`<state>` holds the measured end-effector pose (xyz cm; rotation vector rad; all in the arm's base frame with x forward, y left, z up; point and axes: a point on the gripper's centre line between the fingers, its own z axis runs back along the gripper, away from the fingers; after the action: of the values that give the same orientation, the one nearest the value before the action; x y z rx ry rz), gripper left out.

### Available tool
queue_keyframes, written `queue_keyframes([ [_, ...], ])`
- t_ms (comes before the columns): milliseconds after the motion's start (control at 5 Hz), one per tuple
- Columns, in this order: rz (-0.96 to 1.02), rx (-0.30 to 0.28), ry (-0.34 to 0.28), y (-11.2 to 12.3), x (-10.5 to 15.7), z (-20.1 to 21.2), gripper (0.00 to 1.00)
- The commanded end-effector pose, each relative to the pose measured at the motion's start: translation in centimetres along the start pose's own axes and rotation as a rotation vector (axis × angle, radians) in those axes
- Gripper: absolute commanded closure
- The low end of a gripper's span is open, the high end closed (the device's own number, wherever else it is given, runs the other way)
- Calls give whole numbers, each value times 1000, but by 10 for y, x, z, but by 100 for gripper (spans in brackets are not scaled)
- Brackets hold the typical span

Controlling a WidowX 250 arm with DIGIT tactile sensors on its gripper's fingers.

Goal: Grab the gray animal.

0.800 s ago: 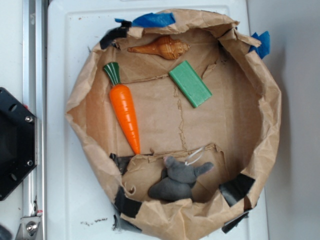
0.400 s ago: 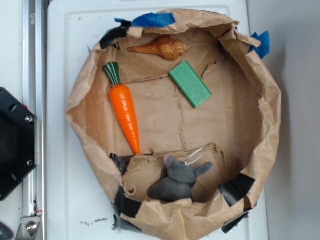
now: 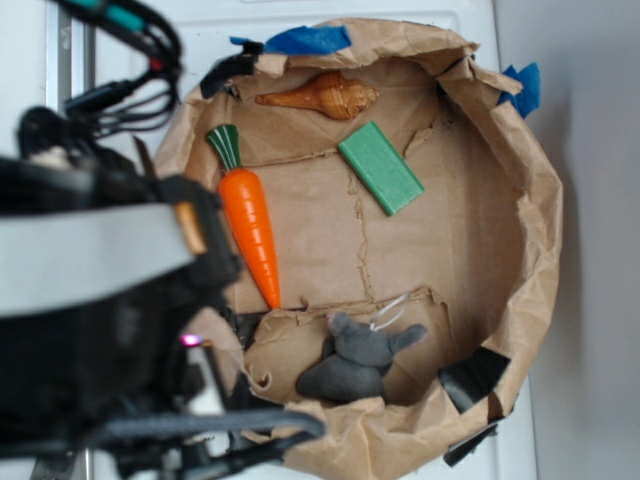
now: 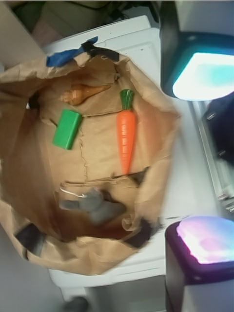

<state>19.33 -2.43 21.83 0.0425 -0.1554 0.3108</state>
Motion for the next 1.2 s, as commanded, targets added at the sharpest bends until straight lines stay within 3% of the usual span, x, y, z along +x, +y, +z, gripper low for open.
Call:
queue_keyframes([
  [0, 226, -5, -49, -9, 9, -2, 0],
  [400, 226, -5, -49, -9, 9, -2, 0],
  [600, 340, 102, 8, 11, 22, -46, 0],
  [1000, 336, 3, 14, 15, 41, -91, 0],
])
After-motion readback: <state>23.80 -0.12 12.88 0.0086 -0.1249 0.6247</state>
